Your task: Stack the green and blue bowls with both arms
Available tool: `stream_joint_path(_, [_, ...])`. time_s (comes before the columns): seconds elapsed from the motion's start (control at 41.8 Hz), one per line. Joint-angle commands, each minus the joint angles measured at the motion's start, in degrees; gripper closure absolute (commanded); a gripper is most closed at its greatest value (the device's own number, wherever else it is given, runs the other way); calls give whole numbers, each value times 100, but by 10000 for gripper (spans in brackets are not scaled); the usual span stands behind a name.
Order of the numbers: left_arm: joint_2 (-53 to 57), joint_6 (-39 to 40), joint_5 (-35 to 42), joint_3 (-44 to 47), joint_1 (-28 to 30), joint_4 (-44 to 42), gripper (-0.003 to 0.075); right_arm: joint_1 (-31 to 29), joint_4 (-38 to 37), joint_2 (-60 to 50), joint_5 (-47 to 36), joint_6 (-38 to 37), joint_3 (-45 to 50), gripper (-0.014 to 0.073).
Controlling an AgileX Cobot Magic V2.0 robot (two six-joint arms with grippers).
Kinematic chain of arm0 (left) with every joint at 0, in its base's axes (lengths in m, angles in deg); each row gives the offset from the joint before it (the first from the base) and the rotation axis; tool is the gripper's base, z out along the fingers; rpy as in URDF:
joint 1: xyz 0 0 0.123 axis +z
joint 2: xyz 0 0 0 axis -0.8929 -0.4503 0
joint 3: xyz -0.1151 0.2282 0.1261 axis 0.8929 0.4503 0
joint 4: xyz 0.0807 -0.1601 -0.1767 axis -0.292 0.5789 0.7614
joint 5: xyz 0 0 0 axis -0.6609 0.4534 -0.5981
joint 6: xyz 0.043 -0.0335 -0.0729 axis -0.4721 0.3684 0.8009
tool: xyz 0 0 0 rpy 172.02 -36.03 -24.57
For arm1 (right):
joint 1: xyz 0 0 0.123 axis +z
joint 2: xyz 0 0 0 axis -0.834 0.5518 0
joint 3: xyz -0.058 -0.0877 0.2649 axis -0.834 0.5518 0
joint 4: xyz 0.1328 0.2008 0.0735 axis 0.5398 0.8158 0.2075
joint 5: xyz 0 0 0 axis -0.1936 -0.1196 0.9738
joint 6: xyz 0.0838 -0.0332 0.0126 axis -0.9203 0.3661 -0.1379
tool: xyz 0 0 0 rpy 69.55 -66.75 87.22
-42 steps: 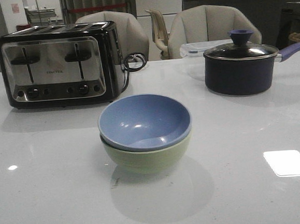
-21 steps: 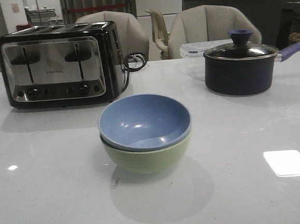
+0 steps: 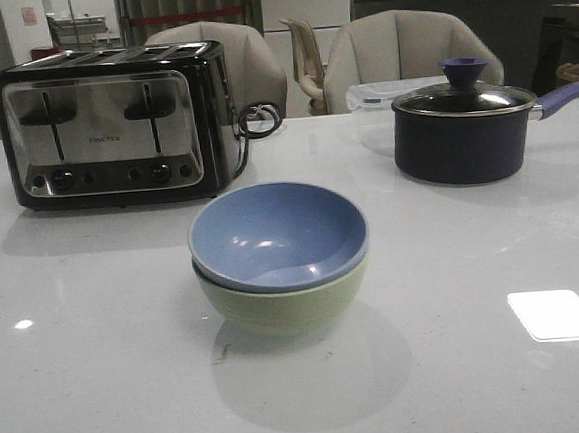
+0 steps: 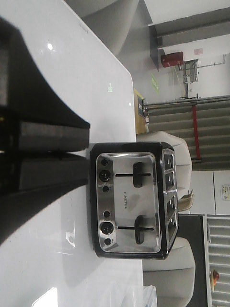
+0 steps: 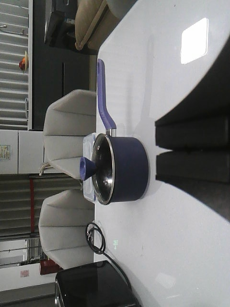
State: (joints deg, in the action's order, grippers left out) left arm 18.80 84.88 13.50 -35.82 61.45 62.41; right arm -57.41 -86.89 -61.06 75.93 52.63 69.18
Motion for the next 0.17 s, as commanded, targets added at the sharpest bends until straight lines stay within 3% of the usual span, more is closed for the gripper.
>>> stream_joint_path(0.0, [93, 1, 507, 37, 0, 38, 622, -23, -75, -118, -557, 1, -32, 558])
stream_joint_path(0.143, [93, 1, 507, 37, 0, 38, 622, -23, -75, -118, -557, 1, -32, 558])
